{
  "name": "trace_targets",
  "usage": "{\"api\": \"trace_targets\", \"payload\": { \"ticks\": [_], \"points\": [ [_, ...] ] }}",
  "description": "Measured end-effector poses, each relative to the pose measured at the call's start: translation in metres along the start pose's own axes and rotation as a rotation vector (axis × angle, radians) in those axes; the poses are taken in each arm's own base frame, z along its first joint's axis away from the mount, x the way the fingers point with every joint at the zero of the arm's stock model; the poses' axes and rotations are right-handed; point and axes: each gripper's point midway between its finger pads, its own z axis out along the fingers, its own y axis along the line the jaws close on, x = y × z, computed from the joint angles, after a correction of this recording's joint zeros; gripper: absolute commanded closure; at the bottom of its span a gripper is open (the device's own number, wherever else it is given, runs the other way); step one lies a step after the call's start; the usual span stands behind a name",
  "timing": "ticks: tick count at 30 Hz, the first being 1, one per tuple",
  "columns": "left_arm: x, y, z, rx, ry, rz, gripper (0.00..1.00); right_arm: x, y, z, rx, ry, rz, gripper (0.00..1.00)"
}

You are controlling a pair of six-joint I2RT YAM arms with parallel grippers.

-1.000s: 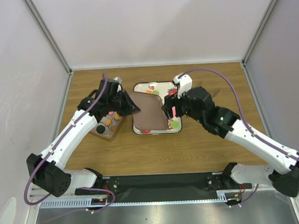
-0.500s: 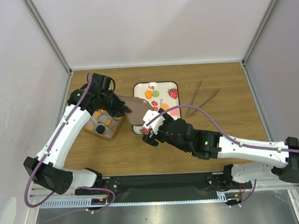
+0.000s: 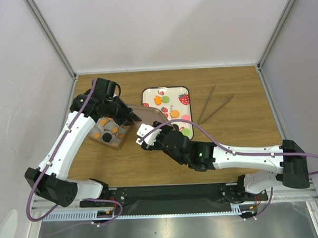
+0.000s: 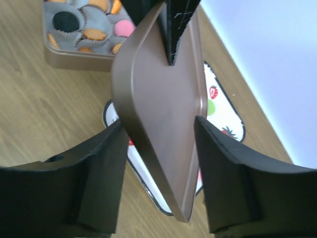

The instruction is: Pack the cookies

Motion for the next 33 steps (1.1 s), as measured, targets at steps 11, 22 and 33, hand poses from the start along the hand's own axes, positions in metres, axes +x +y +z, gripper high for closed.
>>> {"api": "trace_targets", "payload": {
  "ticks": [11, 22, 33],
  "points": [
    [0.004, -0.006, -0.004, 0.035, 0.033, -0.013, 1.0, -0.008, -0.009, 0.0, 0.068, -0.032, -0.071, 0.67],
    [0.009, -0.018, -0.014, 0.091, 0.058, 0.004, 0.17, -0.009, -0.012, -0.003, 0.11, -0.036, -0.133, 1.0],
    [-0.013, -0.035, -0.039, 0.15, -0.046, 0.036, 0.06, -0.003, -0.024, -0.004, 0.16, -0.006, -0.109, 1.0]
  ]
}}
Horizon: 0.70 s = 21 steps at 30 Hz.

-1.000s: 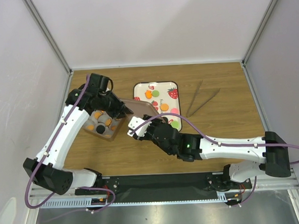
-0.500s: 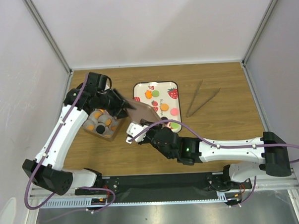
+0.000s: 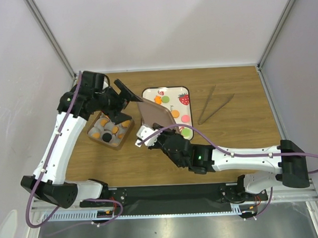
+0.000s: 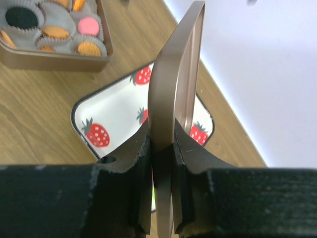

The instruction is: Pack the cookies

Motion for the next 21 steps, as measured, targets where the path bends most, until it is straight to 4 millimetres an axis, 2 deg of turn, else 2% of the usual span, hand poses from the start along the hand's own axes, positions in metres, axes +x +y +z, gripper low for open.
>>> {"api": "trace_targets", "payload": {
  "ticks": [7, 12, 15, 19, 21],
  "points": [
    [-0.054, -0.007, -0.016, 0.011, -0.162, 0.009, 0.06, 0.02, -0.012, 0.007, -0.02, 0.075, 0.091, 1.0],
    [-0.102, 0.014, -0.022, -0.023, -0.323, -0.012, 0.06, 0.024, -0.033, 0.018, -0.017, 0.109, 0.244, 1.0],
    [-0.134, 0.046, -0.028, -0.098, -0.457, -0.039, 0.07, 0.025, -0.057, 0.031, -0.02, 0.115, 0.391, 1.0],
    [-0.171, 0.099, -0.043, -0.256, -0.635, -0.07, 0.06, 0.026, -0.094, 0.055, -0.017, 0.087, 0.648, 1.0],
    [-0.186, 0.127, -0.051, -0.335, -0.707, -0.083, 0.07, 0.027, -0.105, 0.067, -0.041, 0.064, 0.78, 1.0]
  ]
}}
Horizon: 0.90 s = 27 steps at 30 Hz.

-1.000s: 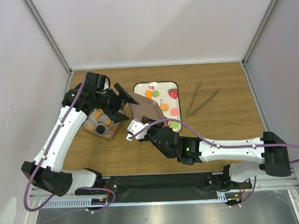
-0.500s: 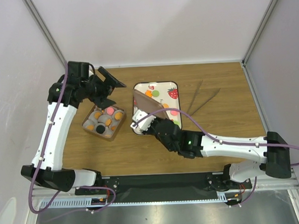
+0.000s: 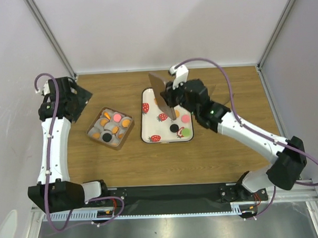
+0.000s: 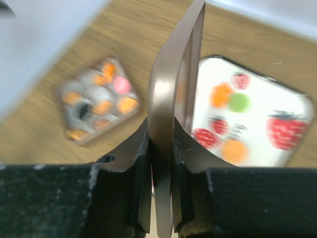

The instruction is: Pack the cookies

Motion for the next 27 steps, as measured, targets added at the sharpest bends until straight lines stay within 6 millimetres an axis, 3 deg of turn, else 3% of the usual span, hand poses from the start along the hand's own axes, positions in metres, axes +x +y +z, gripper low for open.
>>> {"api": "trace_targets", "payload": {
  "ticks": [4, 8, 13, 20, 27],
  "points": [
    [-0.019, 0.057, 0.032, -0.156, -0.078, -0.02, 0.1, -0.004, -0.005, 0.025, -0.101, -0.01, 0.251, 1.0],
    [-0.019, 0.102, 0.069, -0.284, -0.059, -0.036, 0.13, 0.009, 0.003, 0.054, -0.218, 0.018, 0.486, 1.0],
    [-0.007, 0.121, 0.11, -0.354, 0.0, -0.013, 0.16, 0.03, 0.02, 0.082, -0.326, 0.039, 0.705, 1.0],
    [0.015, 0.142, 0.153, -0.429, 0.077, -0.014, 0.24, 0.051, 0.03, 0.109, -0.43, 0.026, 0.908, 1.0],
    [0.049, 0.165, 0.167, -0.479, 0.149, -0.059, 0.29, 0.066, 0.024, 0.114, -0.465, 0.011, 1.007, 1.0]
  ]
}}
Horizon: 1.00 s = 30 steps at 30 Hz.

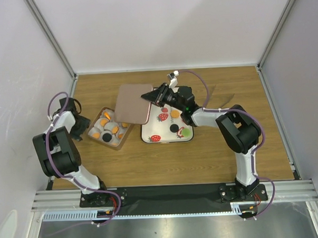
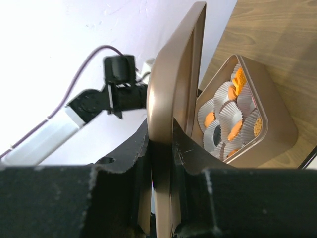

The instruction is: Pack the cookies

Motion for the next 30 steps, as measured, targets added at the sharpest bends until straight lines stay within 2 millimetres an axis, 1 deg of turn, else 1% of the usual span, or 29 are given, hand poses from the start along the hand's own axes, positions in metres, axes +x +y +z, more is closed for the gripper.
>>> {"api": "trace_targets", "payload": {
  "ticks": [4, 8, 13, 19, 26, 30],
  "points": [
    [0.018, 0.012, 0.01, -0.026, 0.031, -0.037, 0.3, -0.005, -0.002, -0.002, -0.02, -0.019, 0.022, 1.0],
    [0.032, 0.024, 0.01, -0.034, 0.053, -0.062, 0.3, -0.01, -0.002, -0.004, -0.04, -0.035, 0.033, 1.0],
    [0.04, 0.027, -0.001, 0.004, 0.057, -0.088, 0.31, -0.007, -0.011, -0.004, -0.038, -0.035, 0.055, 1.0],
    [0.041, 0.02, -0.021, 0.097, 0.047, -0.106, 0.33, -0.001, -0.024, -0.003, -0.02, -0.027, 0.081, 1.0],
    [0.05, 0.017, -0.036, 0.18, 0.062, -0.104, 0.34, 0.003, -0.023, -0.003, -0.024, -0.022, 0.095, 1.0],
    [0.058, 0.019, -0.04, 0.207, 0.071, -0.093, 0.34, 0.011, -0.023, -0.002, -0.031, -0.012, 0.103, 1.0]
  ]
}}
